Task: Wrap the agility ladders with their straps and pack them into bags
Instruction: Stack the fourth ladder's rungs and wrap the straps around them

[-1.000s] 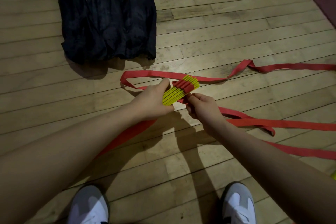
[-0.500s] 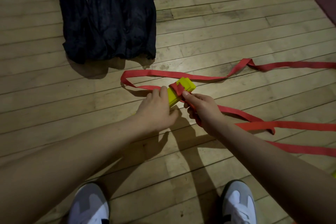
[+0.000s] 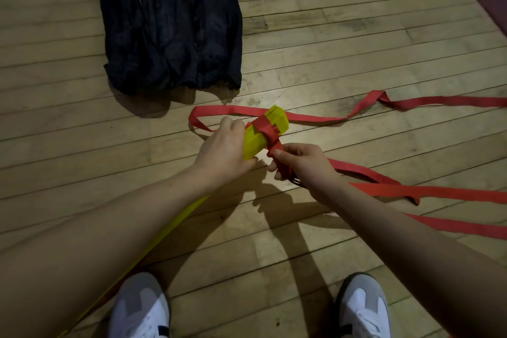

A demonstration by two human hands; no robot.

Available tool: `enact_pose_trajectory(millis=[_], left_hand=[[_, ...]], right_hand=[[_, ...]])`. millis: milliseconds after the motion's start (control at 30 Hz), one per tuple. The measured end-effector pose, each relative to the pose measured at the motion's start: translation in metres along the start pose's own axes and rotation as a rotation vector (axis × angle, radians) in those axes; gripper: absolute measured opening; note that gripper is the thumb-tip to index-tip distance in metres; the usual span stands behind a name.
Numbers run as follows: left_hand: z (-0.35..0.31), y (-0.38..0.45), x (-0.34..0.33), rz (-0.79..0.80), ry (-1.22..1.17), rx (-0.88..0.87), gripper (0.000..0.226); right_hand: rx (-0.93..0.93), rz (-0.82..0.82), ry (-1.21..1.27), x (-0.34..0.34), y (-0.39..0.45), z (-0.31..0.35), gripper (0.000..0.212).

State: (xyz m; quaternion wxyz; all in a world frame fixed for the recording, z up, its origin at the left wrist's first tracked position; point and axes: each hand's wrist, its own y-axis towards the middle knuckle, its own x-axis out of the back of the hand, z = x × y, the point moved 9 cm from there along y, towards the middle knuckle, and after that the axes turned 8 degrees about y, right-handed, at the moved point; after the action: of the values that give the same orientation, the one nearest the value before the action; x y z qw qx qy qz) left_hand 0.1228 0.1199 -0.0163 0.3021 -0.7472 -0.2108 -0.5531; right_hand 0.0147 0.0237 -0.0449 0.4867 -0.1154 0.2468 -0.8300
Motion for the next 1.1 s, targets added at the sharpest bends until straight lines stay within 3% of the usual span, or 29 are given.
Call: enact_pose_trajectory(millis=[200,300,500,667,733,1000,1100], left_hand=[[0.009,0.002,0.003,-0.045,0.018,0.103,0.056],[0.002,0.0,-0.005,0.002,0.004,0.071,0.059],[0.009,-0.006,-0.01,0.207,-0.353,0.029,0.069],[0.011,-0.006,0.009,0.07,0.012,-0.104,0.07],[0.012,-0.005,0.009,0.039,0.09,-0.078,0.066],[0.031,0.004,0.01,-0.037,0.01,0.153,0.072],[0.029,0.005,0.001,0.054,-0.147,0.153,0.071]], right_hand=[[0.114,-0.013,-0.052,-0.015,-0.003,0.014,0.017],[0.148,-0.063,-0.045,-0.017,-0.002,0.022,0.021],[0.138,-0.145,-0.011,-0.005,-0.006,0.015,0.019],[0.075,-0.064,0.013,-0.011,-0.007,0.015,0.014],[0.037,-0.006,0.001,-0.017,-0.008,0.014,0.016],[0.018,0.061,-0.013,-0.025,-0.01,0.01,0.016],[0.013,0.014,0.038,-0.02,-0.012,0.007,0.015]])
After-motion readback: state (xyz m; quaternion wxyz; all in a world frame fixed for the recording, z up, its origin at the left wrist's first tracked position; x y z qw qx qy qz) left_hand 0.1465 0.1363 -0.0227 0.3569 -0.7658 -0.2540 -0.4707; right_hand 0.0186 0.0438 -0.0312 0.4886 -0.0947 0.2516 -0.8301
